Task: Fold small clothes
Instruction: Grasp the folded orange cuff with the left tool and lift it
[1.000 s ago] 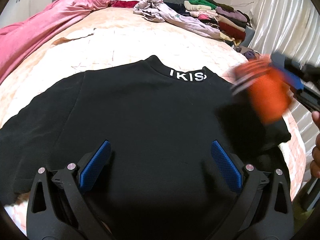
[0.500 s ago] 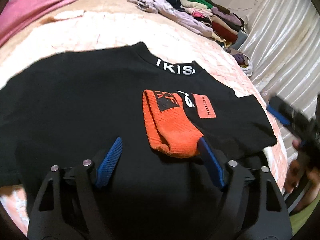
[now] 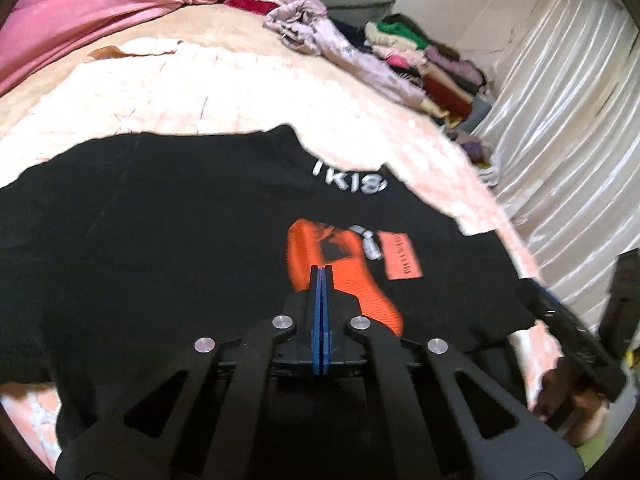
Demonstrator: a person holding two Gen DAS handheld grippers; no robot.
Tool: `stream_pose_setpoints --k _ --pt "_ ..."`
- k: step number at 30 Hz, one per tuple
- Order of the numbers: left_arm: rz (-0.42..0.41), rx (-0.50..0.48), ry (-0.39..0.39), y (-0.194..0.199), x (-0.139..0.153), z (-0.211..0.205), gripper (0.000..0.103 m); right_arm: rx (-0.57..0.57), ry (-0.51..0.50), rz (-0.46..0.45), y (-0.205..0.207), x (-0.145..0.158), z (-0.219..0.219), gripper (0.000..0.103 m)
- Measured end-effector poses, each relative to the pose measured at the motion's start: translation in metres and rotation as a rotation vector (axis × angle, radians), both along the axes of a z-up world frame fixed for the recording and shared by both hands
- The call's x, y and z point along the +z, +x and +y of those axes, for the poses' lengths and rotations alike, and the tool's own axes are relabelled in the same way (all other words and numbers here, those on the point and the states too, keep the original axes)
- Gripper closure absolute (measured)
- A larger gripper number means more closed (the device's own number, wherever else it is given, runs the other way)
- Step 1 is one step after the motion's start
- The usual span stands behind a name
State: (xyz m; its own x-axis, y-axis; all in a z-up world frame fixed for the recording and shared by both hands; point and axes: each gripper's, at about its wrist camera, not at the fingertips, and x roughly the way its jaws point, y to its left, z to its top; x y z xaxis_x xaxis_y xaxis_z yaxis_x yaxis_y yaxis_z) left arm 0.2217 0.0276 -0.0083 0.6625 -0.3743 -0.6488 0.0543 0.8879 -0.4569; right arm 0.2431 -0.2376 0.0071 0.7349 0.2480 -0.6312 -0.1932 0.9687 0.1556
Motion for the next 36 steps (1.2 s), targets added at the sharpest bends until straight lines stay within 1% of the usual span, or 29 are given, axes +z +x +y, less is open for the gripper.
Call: stream_pose_setpoints --k 2,3,7,8,9,11,13,15,17,19,20,21,22,23,24,25,29,31,33,34,36 --pt "-0.015 -0.003 -0.016 -0.004 0.003 0.003 0.103 -0.021 0.014 0.001 0.000 0.001 -0.003 0.005" --pt "-0.008 -0.014 -0.028 -0.005 0.002 0.003 0.103 -0.030 0.023 -0.001 0.000 0.001 -0.006 0.005" --pt "0.046 -0.054 -0.142 -0.005 -0.007 0.006 0.103 -0.050 0.039 -0.009 -0.002 0.003 -0.012 0.005" --pt "0.049 -0.061 -0.156 -0.006 -0.008 0.004 0.097 -0.052 0.041 -0.008 -0.002 0.002 -0.013 0.005" --pt "0.049 -0.070 -0.158 -0.006 -0.008 0.001 0.084 -0.055 0.045 -0.006 -0.003 0.001 -0.015 0.005" --pt "0.058 -0.092 -0.148 -0.005 -0.009 -0.007 0.072 -0.062 0.050 -0.002 -0.003 -0.001 -0.018 0.005" --pt "0.062 -0.095 -0.108 -0.004 -0.012 -0.016 0.066 -0.069 0.057 0.001 -0.003 -0.003 -0.021 0.005" --pt "0.076 -0.081 -0.056 -0.002 -0.015 -0.023 0.051 -0.074 0.067 0.003 -0.005 -0.006 -0.023 0.005" --pt "0.090 -0.060 -0.027 -0.002 -0.020 -0.027 0.050 -0.075 0.071 0.004 -0.005 -0.007 -0.023 0.005" --pt "0.089 -0.046 -0.004 -0.002 -0.023 -0.030 0.050 -0.075 0.070 0.003 -0.005 -0.007 -0.023 0.005" --pt "0.085 -0.042 0.001 -0.002 -0.022 -0.031 0.057 -0.074 0.070 0.004 -0.005 -0.007 -0.023 0.005" --pt "0.080 -0.045 0.006 -0.001 -0.022 -0.033 0.073 -0.075 0.070 0.003 -0.006 -0.007 -0.023 0.005" --pt "0.073 -0.062 0.014 0.000 -0.022 -0.037 0.079 -0.076 0.071 0.002 -0.006 -0.007 -0.023 0.005" --pt "0.061 -0.066 0.030 0.000 -0.021 -0.040 0.096 -0.078 0.072 0.000 -0.006 -0.007 -0.023 0.005" --pt "0.041 -0.066 0.068 -0.001 -0.018 -0.045 0.096 -0.079 0.075 0.000 -0.006 -0.007 -0.023 0.005" --pt "0.030 -0.069 0.075 -0.004 -0.016 -0.044 0.097 -0.079 0.079 0.001 -0.006 -0.007 -0.024 0.005" --pt "-0.037 -0.059 0.056 -0.013 0.002 -0.030 0.097 -0.079 0.083 -0.001 -0.007 -0.005 -0.024 0.005" --pt "-0.084 -0.022 0.075 -0.019 0.015 -0.017 0.097 -0.080 0.085 0.001 -0.007 -0.005 -0.023 0.005" --pt "-0.125 0.021 0.115 -0.025 0.026 -0.003 0.097 -0.076 0.082 0.006 -0.006 -0.007 -0.021 0.005" --pt "-0.135 0.048 0.140 -0.028 0.031 0.005 0.097 -0.072 0.077 0.012 -0.005 -0.008 -0.018 0.005" --pt "-0.123 0.079 0.156 -0.029 0.033 0.016 0.096 -0.065 0.067 0.020 -0.003 -0.009 -0.014 0.005"
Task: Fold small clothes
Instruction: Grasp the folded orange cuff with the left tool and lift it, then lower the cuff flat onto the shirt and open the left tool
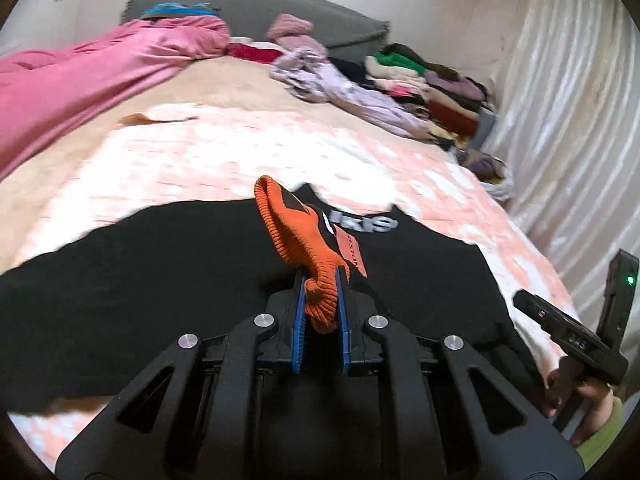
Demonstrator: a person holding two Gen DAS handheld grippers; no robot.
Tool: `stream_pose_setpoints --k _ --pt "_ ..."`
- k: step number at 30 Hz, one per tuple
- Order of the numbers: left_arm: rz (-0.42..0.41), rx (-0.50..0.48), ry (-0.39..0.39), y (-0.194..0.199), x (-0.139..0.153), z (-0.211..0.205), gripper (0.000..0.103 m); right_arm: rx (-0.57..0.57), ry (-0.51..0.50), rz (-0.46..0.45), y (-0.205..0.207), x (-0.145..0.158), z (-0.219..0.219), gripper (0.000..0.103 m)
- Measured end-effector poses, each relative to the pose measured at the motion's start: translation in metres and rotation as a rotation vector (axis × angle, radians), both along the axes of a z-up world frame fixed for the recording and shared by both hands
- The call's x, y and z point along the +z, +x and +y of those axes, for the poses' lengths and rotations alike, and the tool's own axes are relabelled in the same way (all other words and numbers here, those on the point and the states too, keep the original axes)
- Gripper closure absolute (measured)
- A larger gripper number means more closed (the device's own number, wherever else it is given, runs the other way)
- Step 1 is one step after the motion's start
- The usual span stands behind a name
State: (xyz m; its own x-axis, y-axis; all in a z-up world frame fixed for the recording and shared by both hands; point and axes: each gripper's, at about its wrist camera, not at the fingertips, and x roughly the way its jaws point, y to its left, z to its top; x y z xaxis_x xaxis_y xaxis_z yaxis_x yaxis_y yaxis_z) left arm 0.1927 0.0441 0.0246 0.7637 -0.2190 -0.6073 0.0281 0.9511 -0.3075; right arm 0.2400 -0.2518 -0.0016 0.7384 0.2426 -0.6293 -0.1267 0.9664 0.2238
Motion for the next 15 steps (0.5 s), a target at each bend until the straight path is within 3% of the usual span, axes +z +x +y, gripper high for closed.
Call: stream_pose_setpoints --k 7,15 --pt "0.131 0.023 0.029 0.008 -0.025 0.015 0.093 0.023 -0.047 0.033 0.008 -0.004 0.016 0.005" --pt "0.136 0.093 0.048 0.004 -0.026 0.038 0.085 0.081 -0.094 0.020 0.015 0.001 0.040 0.005"
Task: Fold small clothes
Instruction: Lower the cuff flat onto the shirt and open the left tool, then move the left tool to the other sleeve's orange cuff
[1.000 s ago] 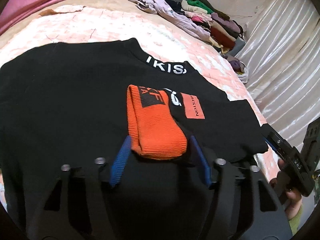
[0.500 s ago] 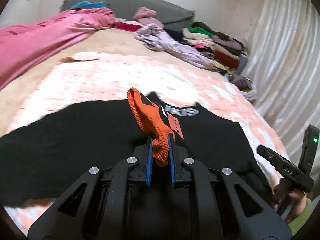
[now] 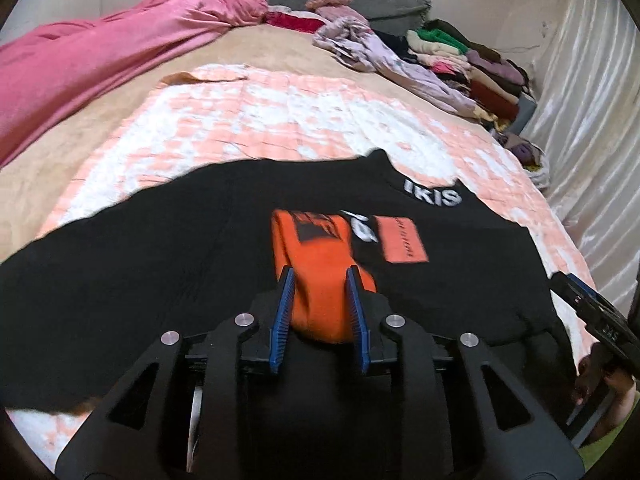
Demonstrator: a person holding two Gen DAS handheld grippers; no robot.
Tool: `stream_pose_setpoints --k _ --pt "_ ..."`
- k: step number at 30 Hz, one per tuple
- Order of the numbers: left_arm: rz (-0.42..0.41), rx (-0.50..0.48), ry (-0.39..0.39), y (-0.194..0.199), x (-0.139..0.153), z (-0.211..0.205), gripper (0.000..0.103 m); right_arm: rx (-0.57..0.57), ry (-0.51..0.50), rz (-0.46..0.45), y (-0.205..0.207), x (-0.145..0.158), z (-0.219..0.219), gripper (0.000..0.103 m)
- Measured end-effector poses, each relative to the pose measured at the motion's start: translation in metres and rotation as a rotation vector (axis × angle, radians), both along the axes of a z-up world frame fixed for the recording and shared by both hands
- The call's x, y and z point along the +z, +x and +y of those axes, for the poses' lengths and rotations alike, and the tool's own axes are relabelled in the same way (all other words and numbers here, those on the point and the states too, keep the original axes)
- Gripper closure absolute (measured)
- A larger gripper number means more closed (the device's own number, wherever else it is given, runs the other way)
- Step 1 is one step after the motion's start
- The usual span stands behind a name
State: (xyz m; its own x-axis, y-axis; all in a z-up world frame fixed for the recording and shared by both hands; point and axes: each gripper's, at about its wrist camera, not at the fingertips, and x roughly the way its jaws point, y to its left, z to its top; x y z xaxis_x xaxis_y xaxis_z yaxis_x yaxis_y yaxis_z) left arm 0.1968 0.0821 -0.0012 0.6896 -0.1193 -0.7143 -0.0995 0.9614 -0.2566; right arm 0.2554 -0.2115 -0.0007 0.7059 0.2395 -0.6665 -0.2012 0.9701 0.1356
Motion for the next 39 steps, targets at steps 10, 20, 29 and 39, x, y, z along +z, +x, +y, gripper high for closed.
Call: stream_pose_setpoints --k 10,20,29,39 --pt "-0.106 -0.014 0.062 -0.013 0.029 -0.014 0.077 0.007 -0.036 -0.021 0.000 0.003 0.008 0.005" --pt "0.068 -0.119 0.052 0.016 -0.027 -0.042 0.068 0.049 -0.034 0.006 0.003 -0.006 0.020 0.005" --pt "0.055 -0.112 -0.018 0.010 -0.024 -0.029 0.068 0.048 -0.153 0.142 0.019 -0.049 0.023 0.004" --pt "0.033 -0.093 0.022 0.006 -0.014 -0.027 0.048 0.018 -0.051 0.097 0.008 -0.033 0.011 0.005"
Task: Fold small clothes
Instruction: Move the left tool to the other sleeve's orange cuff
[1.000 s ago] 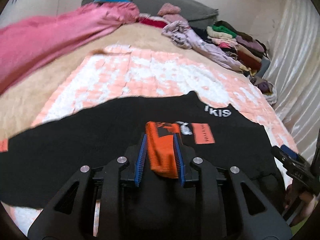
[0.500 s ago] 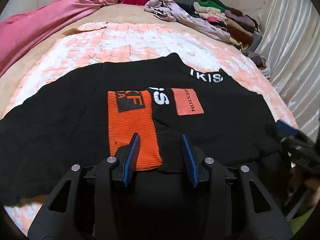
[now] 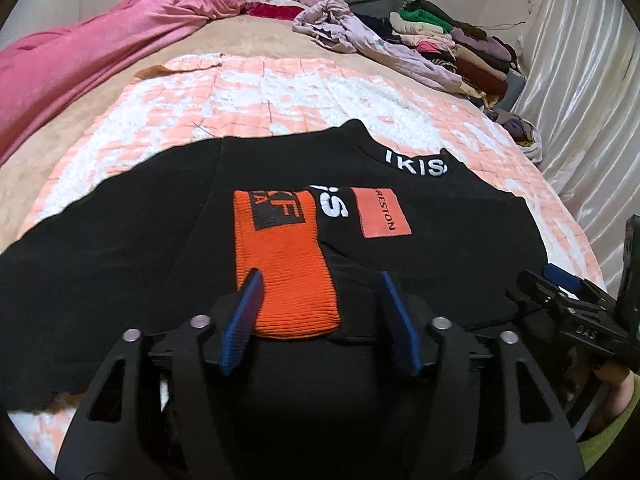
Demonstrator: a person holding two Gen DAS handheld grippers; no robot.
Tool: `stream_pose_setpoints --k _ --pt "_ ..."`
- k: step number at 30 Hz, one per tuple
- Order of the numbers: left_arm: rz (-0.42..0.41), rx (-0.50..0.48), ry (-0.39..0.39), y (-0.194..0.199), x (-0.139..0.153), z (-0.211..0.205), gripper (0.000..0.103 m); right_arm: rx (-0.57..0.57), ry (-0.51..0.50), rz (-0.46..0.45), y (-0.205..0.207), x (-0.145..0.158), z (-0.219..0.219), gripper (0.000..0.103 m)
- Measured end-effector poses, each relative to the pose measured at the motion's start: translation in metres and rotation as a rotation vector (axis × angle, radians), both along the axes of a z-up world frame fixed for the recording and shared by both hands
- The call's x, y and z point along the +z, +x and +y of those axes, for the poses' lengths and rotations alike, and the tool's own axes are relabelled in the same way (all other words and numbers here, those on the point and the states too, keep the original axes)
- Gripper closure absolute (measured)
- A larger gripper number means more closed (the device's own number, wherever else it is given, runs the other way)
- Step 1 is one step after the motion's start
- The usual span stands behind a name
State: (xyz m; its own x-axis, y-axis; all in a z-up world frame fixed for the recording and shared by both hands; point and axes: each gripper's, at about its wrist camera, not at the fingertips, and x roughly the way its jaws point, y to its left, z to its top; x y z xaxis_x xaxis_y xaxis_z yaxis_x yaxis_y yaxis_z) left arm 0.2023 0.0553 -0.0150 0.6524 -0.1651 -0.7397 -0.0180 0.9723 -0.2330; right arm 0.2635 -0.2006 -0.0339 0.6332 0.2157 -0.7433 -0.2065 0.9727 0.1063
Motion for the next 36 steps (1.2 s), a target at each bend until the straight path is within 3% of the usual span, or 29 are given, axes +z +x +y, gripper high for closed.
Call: stream_pose_setpoints --k 6,17,36 --pt "-0.016 0.026 0.014 -0.003 0.009 0.007 0.027 -0.006 0.000 -0.011 -0.006 0.005 -0.003 0.005" --pt "-0.085 0.063 0.068 -0.021 0.028 0.015 0.011 -0.004 0.000 -0.017 -0.013 0.008 -0.003 0.005" --pt "-0.118 0.237 0.104 -0.060 0.038 0.072 0.010 0.089 0.004 -0.076 -0.036 0.030 0.036 0.005"
